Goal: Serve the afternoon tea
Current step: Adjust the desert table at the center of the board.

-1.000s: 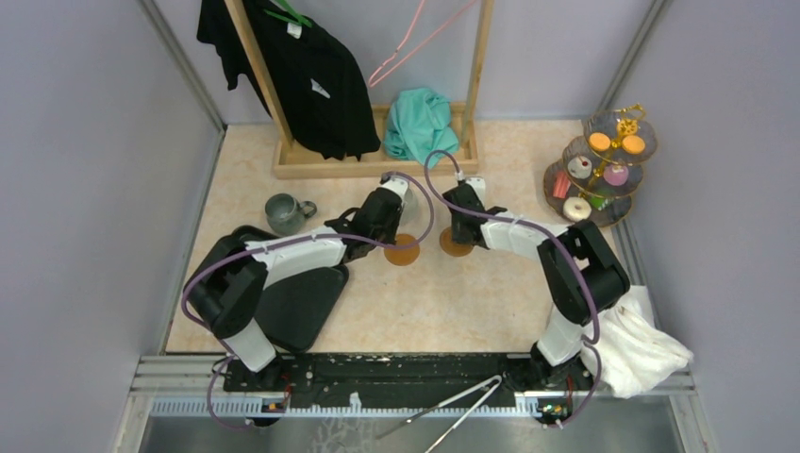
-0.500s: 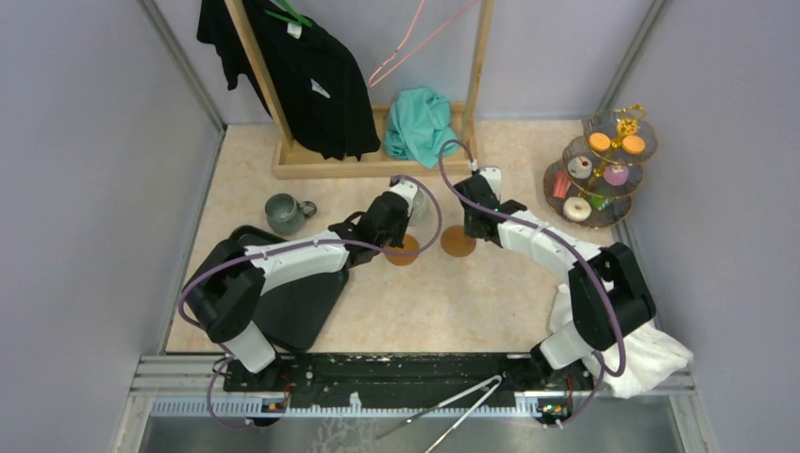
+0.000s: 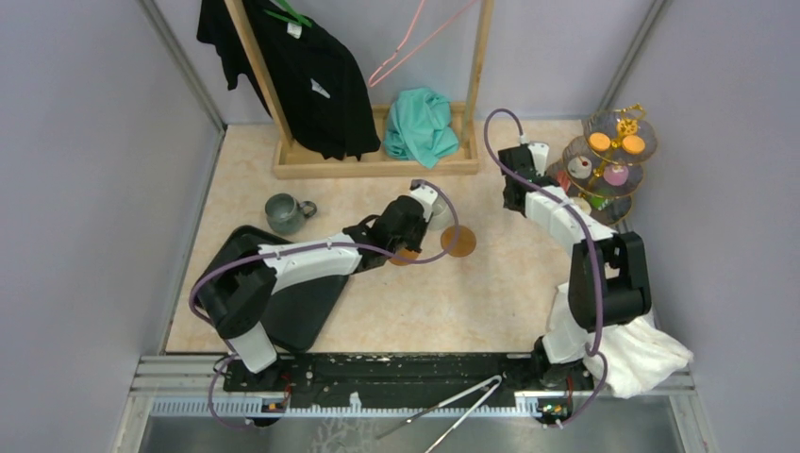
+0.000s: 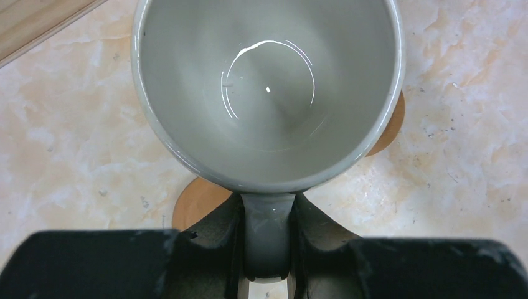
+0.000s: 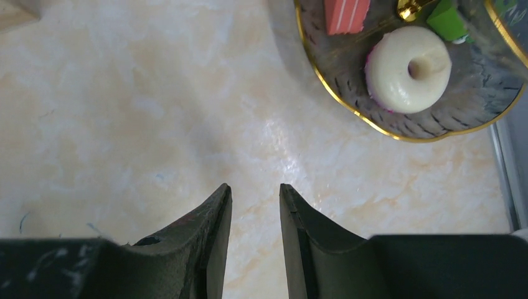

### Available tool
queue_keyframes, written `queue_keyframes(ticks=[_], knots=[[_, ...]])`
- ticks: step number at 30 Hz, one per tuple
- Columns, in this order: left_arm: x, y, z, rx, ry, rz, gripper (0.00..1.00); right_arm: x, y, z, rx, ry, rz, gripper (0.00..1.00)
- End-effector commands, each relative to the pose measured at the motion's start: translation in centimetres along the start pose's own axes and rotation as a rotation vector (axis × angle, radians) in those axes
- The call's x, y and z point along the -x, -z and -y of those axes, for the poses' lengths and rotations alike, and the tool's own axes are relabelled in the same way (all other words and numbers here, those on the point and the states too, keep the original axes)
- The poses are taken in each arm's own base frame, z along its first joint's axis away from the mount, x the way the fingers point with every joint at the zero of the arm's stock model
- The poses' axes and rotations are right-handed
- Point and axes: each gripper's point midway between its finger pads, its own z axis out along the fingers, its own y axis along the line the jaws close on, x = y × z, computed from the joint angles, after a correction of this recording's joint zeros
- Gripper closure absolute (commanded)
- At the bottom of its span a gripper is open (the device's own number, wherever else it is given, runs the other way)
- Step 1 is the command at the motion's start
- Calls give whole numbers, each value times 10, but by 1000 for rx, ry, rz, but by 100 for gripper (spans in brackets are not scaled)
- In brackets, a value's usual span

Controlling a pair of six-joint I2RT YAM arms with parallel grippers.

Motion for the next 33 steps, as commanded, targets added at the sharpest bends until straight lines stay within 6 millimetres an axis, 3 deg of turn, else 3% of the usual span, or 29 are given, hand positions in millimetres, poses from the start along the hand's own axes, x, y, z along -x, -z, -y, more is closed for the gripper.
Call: queue_keyframes(ticks=[1, 11, 21, 24, 33], knots=[[56, -3, 25, -71, 33, 168, 100, 43, -13, 9, -50, -34, 78, 65], [54, -12, 45, -121, 16, 170, 100, 56, -62, 19, -158, -32, 50, 65], [52, -16, 53, -148, 7, 168, 100, 74, -76, 33, -201, -40, 64, 61], [52, -16, 53, -149, 7, 170, 100, 77, -83, 40, -248, 0, 43, 46], [57, -14, 55, -162, 8, 190, 100, 78, -105, 52, -243, -18, -10, 47]])
